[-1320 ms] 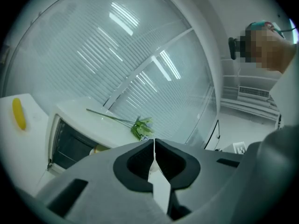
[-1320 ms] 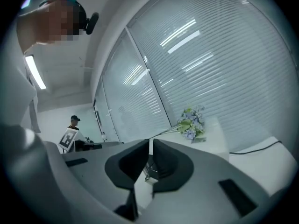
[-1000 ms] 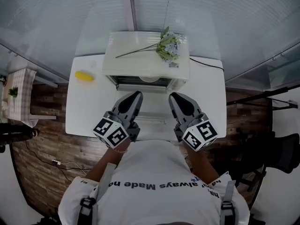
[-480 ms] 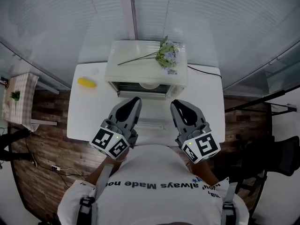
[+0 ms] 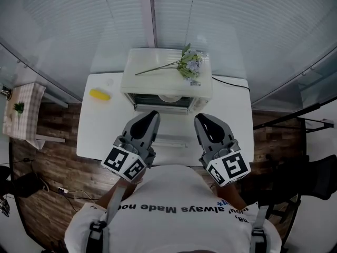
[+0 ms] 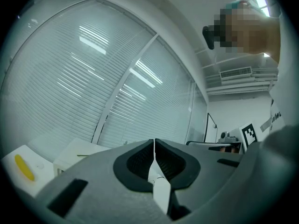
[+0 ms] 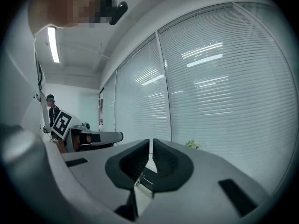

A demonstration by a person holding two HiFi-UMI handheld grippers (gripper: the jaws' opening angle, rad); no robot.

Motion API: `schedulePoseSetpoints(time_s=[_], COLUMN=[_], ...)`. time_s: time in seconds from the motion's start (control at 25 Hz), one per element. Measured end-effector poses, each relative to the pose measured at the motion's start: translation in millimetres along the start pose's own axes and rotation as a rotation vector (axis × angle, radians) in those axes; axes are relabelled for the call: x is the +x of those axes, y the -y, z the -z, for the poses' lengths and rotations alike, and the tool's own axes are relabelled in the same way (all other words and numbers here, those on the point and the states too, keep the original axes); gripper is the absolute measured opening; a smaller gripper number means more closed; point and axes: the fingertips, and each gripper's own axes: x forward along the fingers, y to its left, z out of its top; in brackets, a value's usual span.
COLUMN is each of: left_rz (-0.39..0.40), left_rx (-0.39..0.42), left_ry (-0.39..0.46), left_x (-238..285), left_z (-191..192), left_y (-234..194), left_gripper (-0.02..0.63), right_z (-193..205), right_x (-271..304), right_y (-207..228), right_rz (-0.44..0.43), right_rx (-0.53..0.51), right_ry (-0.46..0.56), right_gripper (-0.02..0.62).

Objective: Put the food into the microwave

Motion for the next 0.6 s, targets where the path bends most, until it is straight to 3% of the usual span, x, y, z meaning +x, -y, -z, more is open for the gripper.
schedulePoseSetpoints(time_s=[0.6], left_rz=[0.007], left_rx=[-0.005], left_ry=[0.010], left_x=[-0.5], left_z=[-2.8], left_y=[-1.9], left_gripper=[0.018], right_z=[-2.8], right_x=[-0.7], right_y=[-1.6], right_rz=[0.001], right_rx=[-0.008], right_ry=[-0.001], right_gripper=[0.028])
